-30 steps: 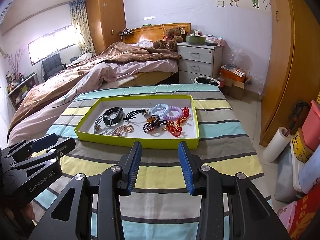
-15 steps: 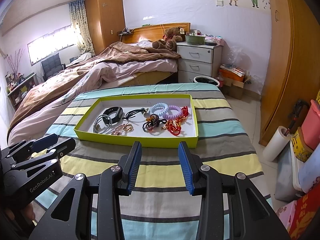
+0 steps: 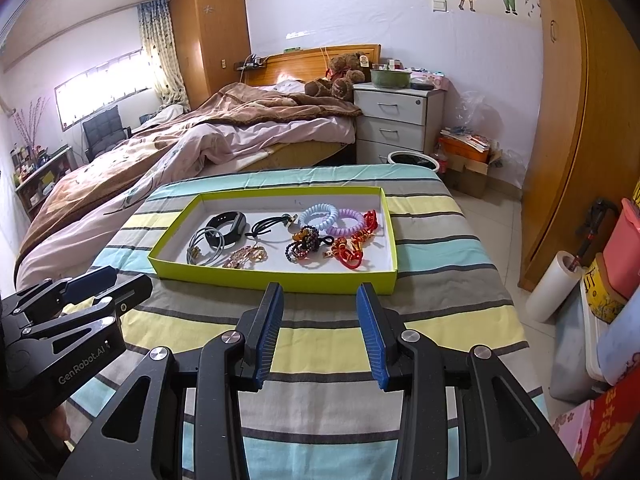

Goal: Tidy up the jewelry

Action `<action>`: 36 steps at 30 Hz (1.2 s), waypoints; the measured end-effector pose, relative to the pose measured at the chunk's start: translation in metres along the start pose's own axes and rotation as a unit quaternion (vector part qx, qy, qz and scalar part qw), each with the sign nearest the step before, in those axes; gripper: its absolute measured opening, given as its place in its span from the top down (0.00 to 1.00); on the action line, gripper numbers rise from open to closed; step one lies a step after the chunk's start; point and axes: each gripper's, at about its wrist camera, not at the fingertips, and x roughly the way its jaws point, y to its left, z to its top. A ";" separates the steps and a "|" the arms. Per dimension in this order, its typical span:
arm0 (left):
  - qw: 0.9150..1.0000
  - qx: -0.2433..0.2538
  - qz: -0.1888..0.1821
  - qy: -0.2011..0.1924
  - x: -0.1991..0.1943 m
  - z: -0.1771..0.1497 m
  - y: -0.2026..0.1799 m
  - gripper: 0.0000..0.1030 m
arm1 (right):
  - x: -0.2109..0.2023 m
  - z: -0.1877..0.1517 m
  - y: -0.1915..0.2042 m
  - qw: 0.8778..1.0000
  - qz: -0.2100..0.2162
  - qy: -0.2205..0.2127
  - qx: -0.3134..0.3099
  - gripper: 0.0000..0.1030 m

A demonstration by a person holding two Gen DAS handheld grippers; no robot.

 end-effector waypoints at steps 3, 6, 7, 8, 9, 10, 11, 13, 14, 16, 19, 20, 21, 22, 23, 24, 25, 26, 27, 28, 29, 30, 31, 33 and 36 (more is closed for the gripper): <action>1.000 0.002 0.001 0.000 0.000 0.000 0.000 0.56 | 0.000 -0.001 0.000 1.000 -0.001 0.000 -0.001 0.62; 1.000 0.001 -0.001 0.001 0.000 -0.001 0.001 0.56 | 0.000 0.000 0.000 1.000 0.000 0.000 0.000 0.62; 1.000 0.001 0.000 0.002 0.001 -0.001 0.001 0.56 | 0.001 -0.001 0.000 1.000 0.000 0.001 0.000 0.62; 1.000 0.002 0.001 0.002 0.001 -0.001 0.001 0.56 | 0.001 -0.001 0.000 1.000 -0.001 0.001 0.000 0.62; 1.000 0.003 0.001 0.001 0.000 0.000 0.001 0.56 | 0.001 -0.001 0.000 1.000 -0.001 0.001 0.000 0.62; 1.000 0.002 0.000 0.002 0.000 0.000 0.001 0.56 | 0.001 -0.001 0.000 1.000 -0.001 0.001 0.000 0.62; 1.000 0.001 0.000 0.003 0.001 0.000 0.001 0.56 | 0.001 -0.001 0.000 1.000 -0.001 0.002 0.000 0.62; 1.000 0.001 -0.001 0.003 0.001 0.000 0.001 0.56 | 0.001 -0.002 0.000 1.000 -0.001 0.001 0.001 0.62; 1.000 0.001 0.000 0.004 0.001 -0.001 0.002 0.56 | 0.001 -0.002 0.000 1.000 -0.001 0.002 0.001 0.62; 1.000 0.002 0.001 0.004 0.001 0.000 0.001 0.56 | 0.001 -0.002 0.000 1.000 -0.002 0.002 -0.001 0.62; 1.000 0.002 0.002 0.006 0.001 0.000 0.001 0.56 | 0.001 -0.002 0.000 1.000 -0.002 0.002 0.000 0.62; 1.000 0.002 0.001 0.006 0.001 0.000 0.001 0.56 | 0.001 -0.002 0.000 1.000 -0.001 0.002 0.000 0.62; 1.000 0.001 0.000 0.006 0.000 0.000 0.001 0.56 | 0.001 -0.001 0.000 1.000 -0.001 0.002 0.000 0.62; 1.000 0.001 0.000 0.006 0.000 0.001 0.001 0.56 | 0.001 -0.002 0.000 1.000 -0.001 0.002 0.000 0.62; 1.000 0.002 0.002 0.006 0.001 0.001 0.001 0.56 | 0.001 -0.002 0.000 1.000 -0.002 0.002 0.000 0.62; 1.000 0.000 0.002 0.006 0.000 0.001 0.001 0.56 | 0.001 -0.001 0.000 1.000 -0.002 0.002 0.000 0.62; 1.000 0.000 0.001 0.006 0.001 0.001 0.001 0.56 | 0.002 -0.002 0.000 1.000 -0.002 0.003 0.000 0.62; 1.000 0.001 0.001 0.007 0.002 0.002 0.001 0.56 | 0.002 -0.002 0.000 1.000 -0.001 0.003 0.000 0.62; 1.000 0.001 0.000 0.007 0.002 0.001 0.000 0.56 | 0.002 -0.002 -0.001 1.000 -0.001 0.003 0.000 0.62; 1.000 0.001 -0.001 0.007 0.002 0.002 0.000 0.56 | 0.002 -0.002 -0.001 1.000 -0.002 0.003 0.000 0.62; 1.000 0.001 -0.002 0.007 0.001 0.002 0.000 0.56 | 0.003 -0.002 -0.001 1.000 -0.002 0.004 0.000 0.62; 1.000 0.002 -0.002 0.006 0.001 0.002 -0.001 0.56 | 0.003 -0.002 -0.001 1.000 -0.002 0.003 0.000 0.62; 1.000 0.003 -0.002 0.006 0.001 0.002 -0.002 0.56 | 0.003 -0.002 -0.001 1.000 -0.002 0.003 0.000 0.62; 1.000 0.005 -0.004 0.006 0.001 0.002 -0.003 0.56 | 0.003 -0.003 -0.001 1.000 -0.001 0.004 0.000 0.62; 1.000 0.005 -0.006 0.008 0.001 0.001 -0.003 0.56 | 0.003 -0.003 -0.001 1.000 -0.002 0.005 0.001 0.62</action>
